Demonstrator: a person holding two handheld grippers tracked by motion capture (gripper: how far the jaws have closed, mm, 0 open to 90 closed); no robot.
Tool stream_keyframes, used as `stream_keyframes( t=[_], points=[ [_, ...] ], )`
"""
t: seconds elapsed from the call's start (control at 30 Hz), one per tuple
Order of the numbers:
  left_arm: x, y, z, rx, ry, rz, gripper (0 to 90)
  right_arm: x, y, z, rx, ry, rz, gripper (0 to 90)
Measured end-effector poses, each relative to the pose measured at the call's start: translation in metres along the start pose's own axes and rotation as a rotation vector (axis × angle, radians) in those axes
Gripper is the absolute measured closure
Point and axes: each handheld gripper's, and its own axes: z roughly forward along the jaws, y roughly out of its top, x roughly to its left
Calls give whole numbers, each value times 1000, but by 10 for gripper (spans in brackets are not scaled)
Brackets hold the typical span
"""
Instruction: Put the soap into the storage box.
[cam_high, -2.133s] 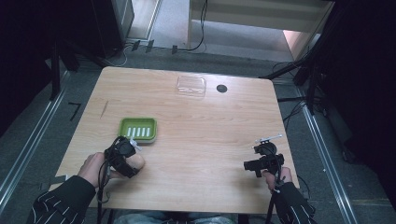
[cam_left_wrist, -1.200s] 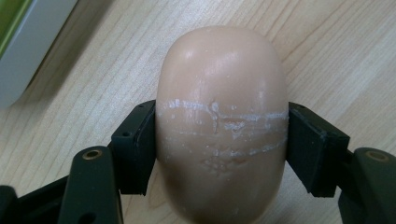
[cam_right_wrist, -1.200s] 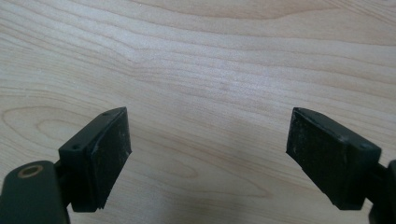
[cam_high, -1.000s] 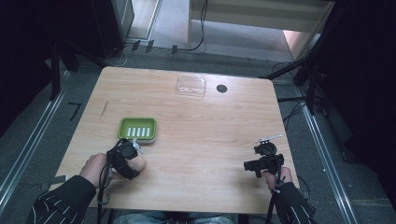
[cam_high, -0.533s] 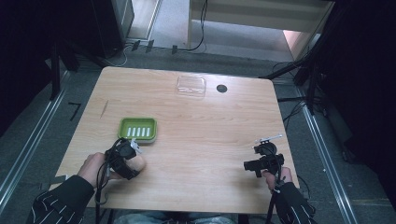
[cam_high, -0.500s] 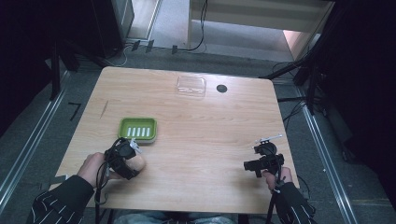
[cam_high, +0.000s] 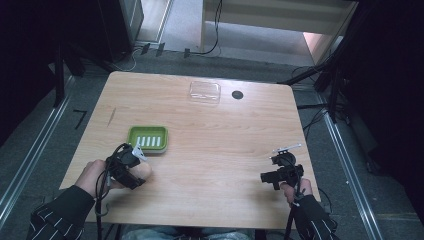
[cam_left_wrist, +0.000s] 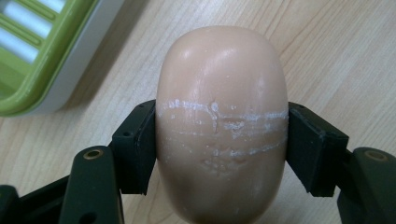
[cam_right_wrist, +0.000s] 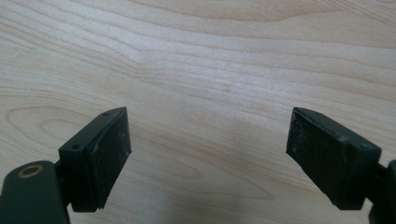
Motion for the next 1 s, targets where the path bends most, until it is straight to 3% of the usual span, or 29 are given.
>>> stream_keyframes(
  t=[1.0],
  points=[
    [10, 12, -15, -68, -3, 130, 335, 1, 0, 1, 9, -7, 2, 144]
  ],
)
